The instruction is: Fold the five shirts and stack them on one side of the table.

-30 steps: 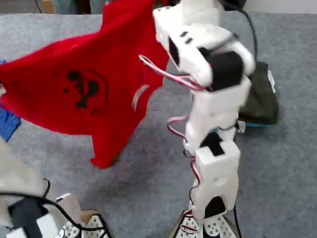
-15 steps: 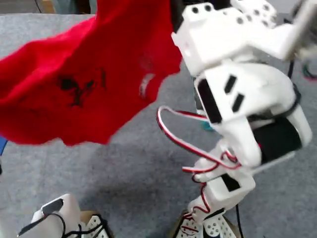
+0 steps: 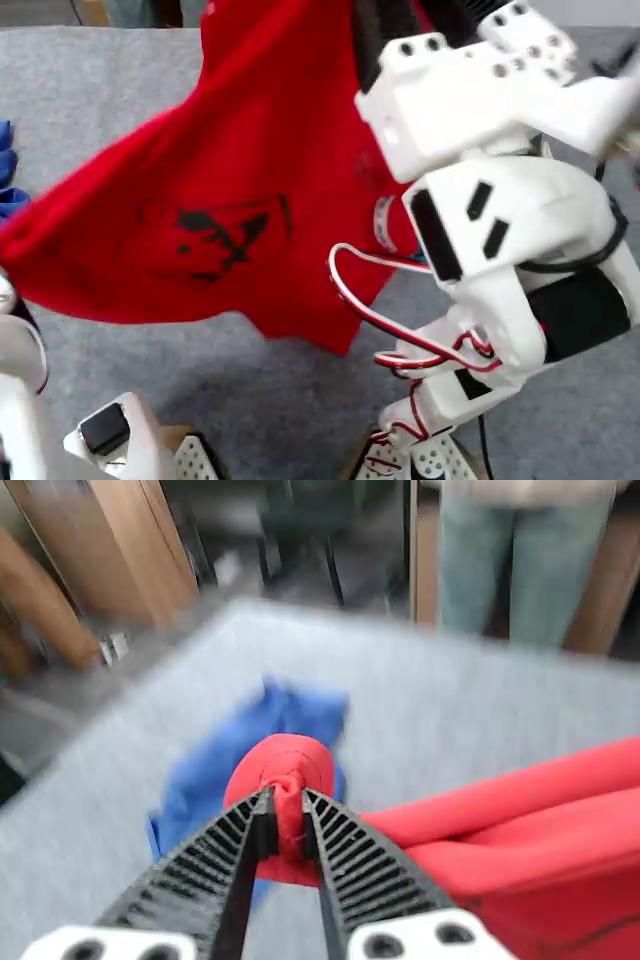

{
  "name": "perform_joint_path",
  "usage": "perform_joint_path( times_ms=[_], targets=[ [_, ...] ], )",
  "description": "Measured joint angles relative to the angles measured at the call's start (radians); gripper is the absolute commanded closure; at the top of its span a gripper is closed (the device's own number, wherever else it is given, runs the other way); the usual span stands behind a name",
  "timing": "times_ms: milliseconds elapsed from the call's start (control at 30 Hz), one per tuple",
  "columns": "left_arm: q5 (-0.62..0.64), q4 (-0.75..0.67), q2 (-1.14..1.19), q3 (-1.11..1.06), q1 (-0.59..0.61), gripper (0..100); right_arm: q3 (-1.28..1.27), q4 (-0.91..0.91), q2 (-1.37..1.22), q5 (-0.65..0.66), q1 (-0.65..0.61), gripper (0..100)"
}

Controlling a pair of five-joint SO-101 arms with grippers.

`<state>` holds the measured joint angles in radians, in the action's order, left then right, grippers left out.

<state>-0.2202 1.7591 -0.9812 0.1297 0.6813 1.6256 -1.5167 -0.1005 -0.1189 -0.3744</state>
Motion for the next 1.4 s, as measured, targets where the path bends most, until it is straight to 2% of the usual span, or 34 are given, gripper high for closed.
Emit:
perform_joint_path(
  times_ms=[167, 267, 600, 1033, 1267, 1400],
  targets=[
    [-0.081, -0.064, -0.063, -0.425, -0.038, 97, -0.080, -0.198, 0.000, 0.000, -0.002, 98.4],
    [-0.094, -0.109, -0.080, -0.608, -0.046, 97, -0.187, -0.239, 0.000, 0.000, -0.018, 98.4],
    [-0.095, -0.236, -0.078, -0.962, -0.048, 97, -0.692, -0.245, -0.002, 0.080, -0.138, 98.4],
    [-0.098, -0.256, -0.078, -1.023, -0.048, 96, -1.034, -0.245, -0.002, 0.080, -0.141, 98.4],
    [-0.098, -0.256, -0.078, -1.023, -0.048, 76, -1.063, -0.236, -0.002, 0.080, -0.141, 98.4],
    [-0.081, -0.256, -0.078, -1.023, -0.048, 75, -1.063, -0.236, -0.002, 0.080, -0.141, 98.4]
  ],
)
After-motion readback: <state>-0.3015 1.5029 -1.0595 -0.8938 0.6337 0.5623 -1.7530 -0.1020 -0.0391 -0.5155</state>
